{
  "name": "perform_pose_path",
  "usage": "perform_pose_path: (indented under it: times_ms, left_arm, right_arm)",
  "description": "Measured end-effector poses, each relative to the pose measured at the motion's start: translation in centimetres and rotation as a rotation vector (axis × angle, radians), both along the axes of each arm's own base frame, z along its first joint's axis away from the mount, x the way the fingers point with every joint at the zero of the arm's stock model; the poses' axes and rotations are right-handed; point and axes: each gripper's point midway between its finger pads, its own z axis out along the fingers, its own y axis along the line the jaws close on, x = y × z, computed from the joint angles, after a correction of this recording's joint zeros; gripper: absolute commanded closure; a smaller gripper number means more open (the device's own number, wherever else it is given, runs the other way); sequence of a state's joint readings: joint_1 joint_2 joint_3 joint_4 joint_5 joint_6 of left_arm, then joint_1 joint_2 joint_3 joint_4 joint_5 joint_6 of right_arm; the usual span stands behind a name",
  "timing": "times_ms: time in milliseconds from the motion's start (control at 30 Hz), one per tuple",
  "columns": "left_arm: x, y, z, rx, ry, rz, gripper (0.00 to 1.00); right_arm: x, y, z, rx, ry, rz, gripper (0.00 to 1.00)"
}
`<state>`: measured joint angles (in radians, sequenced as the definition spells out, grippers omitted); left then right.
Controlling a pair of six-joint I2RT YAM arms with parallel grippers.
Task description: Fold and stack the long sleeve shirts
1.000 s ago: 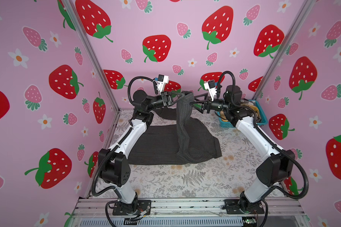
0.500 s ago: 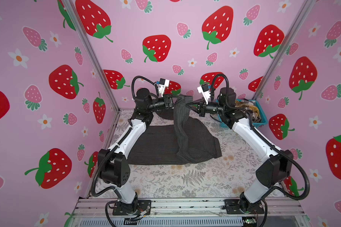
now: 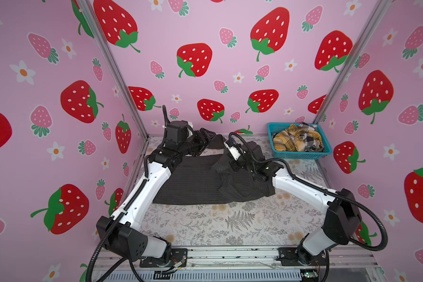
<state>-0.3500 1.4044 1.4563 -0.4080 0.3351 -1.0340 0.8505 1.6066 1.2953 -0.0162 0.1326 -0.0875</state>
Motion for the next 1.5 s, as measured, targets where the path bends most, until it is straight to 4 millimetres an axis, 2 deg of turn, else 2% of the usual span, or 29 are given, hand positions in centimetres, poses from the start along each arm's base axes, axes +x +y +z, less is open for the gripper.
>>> perform_pose_path:
  times_ms: [67,167,267,300,333,400,433,467,533,633,700,800,900,933,1000,1067,1133,1200,1300,1400,1500]
  left_arm:
    - [-0.6,1.3,-2.8,0.03,0.075,0.057,0.27]
    - [-1.6,5.5,-8.7,0.045,0.225,0.189,0.3]
    - [-3.2,9.8,-15.1,0.039,0.398,0.333,0.31]
    - [-4.2,11.1,-17.4,0.04,0.466,0.381,0.3]
    - [-5.2,11.8,-19.1,0.045,0.516,0.409,0.3]
    - [-7.1,12.8,-21.5,0.06,0.589,0.448,0.28]
    - [-7.8,13.0,-22.0,0.066,0.607,0.463,0.26]
    - [-8.4,13.3,-22.3,0.069,0.616,0.475,0.26]
    - [-9.0,13.6,-22.3,0.07,0.613,0.492,0.25]
    - [-9.6,13.5,-23.3,0.066,0.634,0.499,0.25]
    - [-10.3,13.2,-24.5,0.073,0.671,0.495,0.25]
    - [-11.3,12.2,-25.8,0.086,0.715,0.474,0.25]
    - [-11.6,11.2,-25.9,0.085,0.726,0.459,0.26]
    - [-11.7,11.0,-26.0,0.084,0.731,0.457,0.26]
    - [-12.0,10.7,-26.0,0.08,0.745,0.458,0.25]
    - [-12.4,10.4,-26.1,0.072,0.757,0.463,0.23]
    - [-13.1,10.1,-26.0,0.062,0.766,0.465,0.22]
    - [-13.6,9.8,-26.2,0.051,0.776,0.467,0.22]
    - [-14.1,9.4,-27.3,0.039,0.817,0.472,0.25]
    - [-14.5,9.2,-28.7,0.045,0.87,0.48,0.32]
    - [-14.1,8.9,-29.6,0.042,0.887,0.488,0.5]
  right_arm:
    - [-0.1,1.0,0.2,-0.014,-0.031,-0.003,1.0]
    - [-0.7,3.0,-0.6,-0.017,-0.049,0.009,1.0]
    - [-2.7,6.1,-3.5,-0.035,-0.025,0.055,1.0]
    - [-3.8,7.4,-5.3,-0.05,-0.006,0.077,1.0]
    - [-4.9,8.5,-7.0,-0.066,0.015,0.098,0.95]
    - [-7.2,10.1,-10.9,-0.107,0.071,0.136,0.63]
    - [-8.4,10.6,-13.1,-0.137,0.101,0.156,0.54]
    - [-9.5,10.9,-14.8,-0.158,0.128,0.173,0.5]
    - [-11.8,11.2,-17.7,-0.197,0.19,0.208,0.29]
    - [-13.1,10.6,-18.8,-0.19,0.252,0.201,0.2]
    - [-13.0,9.7,-17.8,-0.152,0.277,0.17,0.19]
    - [-12.1,7.8,-14.4,-0.069,0.302,0.106,0.2]
    - [-9.8,5.5,-9.3,0.072,0.315,0.01,0.23]
    - [-8.7,4.5,-8.1,0.116,0.325,-0.03,0.24]
    - [-6.4,1.9,-6.9,0.189,0.358,-0.12,0.28]
    - [-4.6,-0.7,-7.6,0.227,0.411,-0.198,0.3]
    - [-3.3,-3.6,-10.0,0.238,0.491,-0.288,0.3]
    - [-3.3,-5.5,-12.5,0.221,0.56,-0.345,0.31]
    - [-4.5,-6.2,-14.5,0.196,0.634,-0.365,0.34]
    - [-4.9,-5.9,-14.6,0.213,0.667,-0.359,0.34]
    - [-5.2,-5.7,-14.6,0.229,0.691,-0.354,0.34]
